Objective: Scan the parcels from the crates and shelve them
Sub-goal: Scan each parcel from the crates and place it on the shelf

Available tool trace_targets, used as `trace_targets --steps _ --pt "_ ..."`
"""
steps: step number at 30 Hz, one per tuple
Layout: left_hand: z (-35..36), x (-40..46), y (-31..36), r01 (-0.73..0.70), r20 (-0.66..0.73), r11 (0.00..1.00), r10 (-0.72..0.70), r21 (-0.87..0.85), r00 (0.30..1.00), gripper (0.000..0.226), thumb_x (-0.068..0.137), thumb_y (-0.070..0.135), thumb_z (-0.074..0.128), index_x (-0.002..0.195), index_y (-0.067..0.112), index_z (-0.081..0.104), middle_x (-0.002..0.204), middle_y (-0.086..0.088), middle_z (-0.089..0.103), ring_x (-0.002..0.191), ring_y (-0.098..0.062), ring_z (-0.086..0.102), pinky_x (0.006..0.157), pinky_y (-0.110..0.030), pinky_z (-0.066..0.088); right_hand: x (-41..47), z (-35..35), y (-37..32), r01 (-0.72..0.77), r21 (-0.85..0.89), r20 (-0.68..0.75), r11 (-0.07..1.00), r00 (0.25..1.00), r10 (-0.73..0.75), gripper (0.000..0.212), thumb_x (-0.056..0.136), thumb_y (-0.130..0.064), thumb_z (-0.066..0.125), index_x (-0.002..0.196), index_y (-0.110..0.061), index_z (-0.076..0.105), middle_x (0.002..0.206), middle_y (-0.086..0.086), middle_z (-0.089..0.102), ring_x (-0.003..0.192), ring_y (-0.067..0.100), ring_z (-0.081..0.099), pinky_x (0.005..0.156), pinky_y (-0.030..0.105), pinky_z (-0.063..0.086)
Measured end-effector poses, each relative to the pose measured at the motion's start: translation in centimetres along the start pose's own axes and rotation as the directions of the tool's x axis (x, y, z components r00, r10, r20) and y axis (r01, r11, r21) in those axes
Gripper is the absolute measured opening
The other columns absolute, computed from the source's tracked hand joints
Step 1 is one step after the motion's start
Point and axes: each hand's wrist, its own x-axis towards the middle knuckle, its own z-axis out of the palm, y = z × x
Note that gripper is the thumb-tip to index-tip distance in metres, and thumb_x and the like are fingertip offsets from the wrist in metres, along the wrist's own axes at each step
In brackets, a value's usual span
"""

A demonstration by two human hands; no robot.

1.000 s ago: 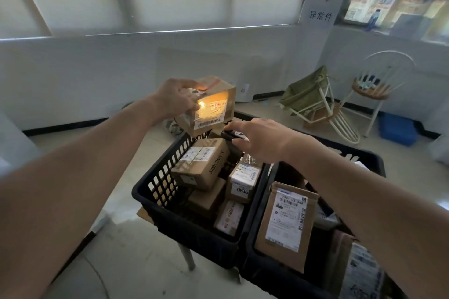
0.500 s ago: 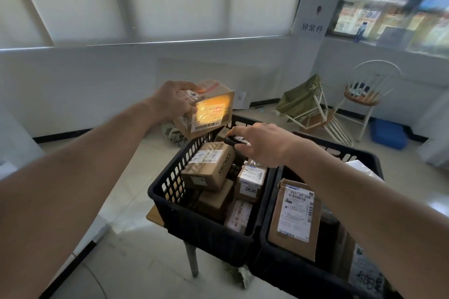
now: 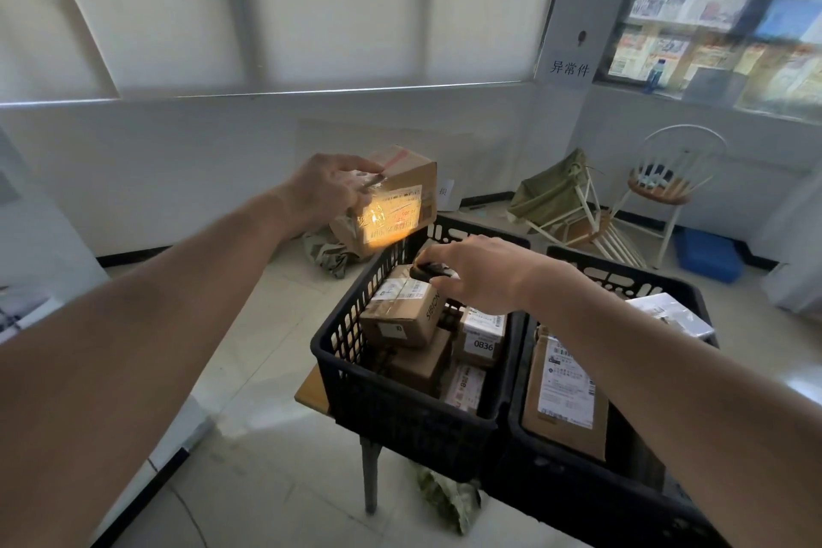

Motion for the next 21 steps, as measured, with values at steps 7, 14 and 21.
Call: trace_targets --steps 7,14,21 --pt "-1.3 -1.2 -0.5 -0.019 0.016 1.000 0.019 -0.006 1.000 0.052 0.096 0.000 0.069 0.103 0.051 0.073 0.149 -0.016 0.053 0.111 -0.027 0.063 0.067 -0.018 0.055 -0.7 0.1 -2.2 -0.015 -0.001 -0.005 1.000 1.000 0.015 0.047 0.111 -0.041 0.052 0.157 -0.044 0.042 0.128 0.000 0.062 0.109 0.022 0.063 0.095 0.042 0.055" --pt "-2.3 -2.3 -0.3 -0.032 0.039 0.999 0.033 -0.023 0.999 0.050 0.098 -0.002 0.065 0.108 0.046 0.072 0.153 -0.016 0.048 0.111 -0.026 0.060 0.064 -0.016 0.056 -0.8 0.5 -3.7 -0.022 -0.003 -0.018 1.000 1.000 0.022 0.048 0.110 -0.041 0.053 0.157 -0.044 0.043 0.130 -0.001 0.062 0.109 0.021 0.062 0.097 0.043 0.055" --pt "-2.5 -2.7 -0.4 -0.047 0.049 0.999 0.048 -0.013 0.998 0.046 0.098 -0.005 0.063 0.119 0.034 0.073 0.153 -0.016 0.046 0.107 -0.023 0.057 0.061 -0.011 0.054 -1.2 0.8 -4.0 -0.018 0.043 -0.018 0.999 1.000 0.019 0.048 0.111 -0.039 0.053 0.158 -0.039 0.044 0.133 -0.001 0.064 0.112 0.020 0.062 0.099 0.040 0.051"
